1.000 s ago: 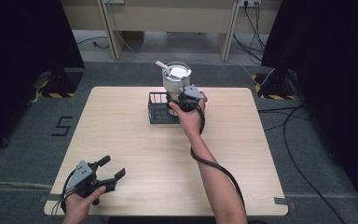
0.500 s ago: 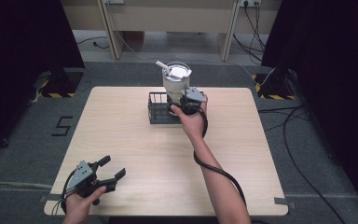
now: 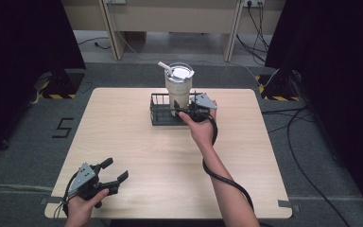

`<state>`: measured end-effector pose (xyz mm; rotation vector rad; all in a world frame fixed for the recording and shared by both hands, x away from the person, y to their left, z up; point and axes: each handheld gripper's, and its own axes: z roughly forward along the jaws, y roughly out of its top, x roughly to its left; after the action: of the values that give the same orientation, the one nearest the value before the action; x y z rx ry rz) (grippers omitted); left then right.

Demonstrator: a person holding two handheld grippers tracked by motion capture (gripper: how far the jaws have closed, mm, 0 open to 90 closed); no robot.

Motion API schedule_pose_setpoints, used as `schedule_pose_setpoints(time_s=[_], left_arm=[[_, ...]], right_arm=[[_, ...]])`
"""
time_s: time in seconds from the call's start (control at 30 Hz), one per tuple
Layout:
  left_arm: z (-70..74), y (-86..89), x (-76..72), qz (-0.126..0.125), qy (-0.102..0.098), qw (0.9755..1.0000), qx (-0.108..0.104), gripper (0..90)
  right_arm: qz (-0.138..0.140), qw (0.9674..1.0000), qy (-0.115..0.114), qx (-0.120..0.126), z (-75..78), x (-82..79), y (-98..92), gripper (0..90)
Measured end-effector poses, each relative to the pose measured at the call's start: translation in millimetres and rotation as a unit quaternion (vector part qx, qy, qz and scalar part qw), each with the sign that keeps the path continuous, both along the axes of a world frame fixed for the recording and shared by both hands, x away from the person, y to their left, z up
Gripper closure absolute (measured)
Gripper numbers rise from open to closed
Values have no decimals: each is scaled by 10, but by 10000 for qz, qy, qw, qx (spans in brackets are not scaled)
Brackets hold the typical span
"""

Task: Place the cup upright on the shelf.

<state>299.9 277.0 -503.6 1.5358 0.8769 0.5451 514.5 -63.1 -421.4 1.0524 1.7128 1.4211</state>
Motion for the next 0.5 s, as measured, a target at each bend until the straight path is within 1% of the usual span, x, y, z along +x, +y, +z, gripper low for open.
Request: schedule_pose_setpoints(time_s=[0.07, 0.23, 0.27, 0.43, 0.5], left_arm=[[-1, -3, 0, 0, 5, 10000, 0, 149], [-2, -9, 0, 10, 5, 10000, 0, 149], [-2, -8, -2, 7, 6, 10000, 21, 149], [-5, -9, -6, 13, 11, 10000, 28, 149], [-4, -18, -10, 9, 8, 10000, 16, 149]], right_arm=[[8, 10000, 9, -20, 1, -38, -29, 104], [33, 10000, 34, 18, -2, -116, -88, 105], [50, 10000, 47, 18, -2, -154, -118, 107], [80, 9999, 64, 14, 3, -229, -168, 109], [116, 9999, 91, 46, 6, -283, -198, 110]])
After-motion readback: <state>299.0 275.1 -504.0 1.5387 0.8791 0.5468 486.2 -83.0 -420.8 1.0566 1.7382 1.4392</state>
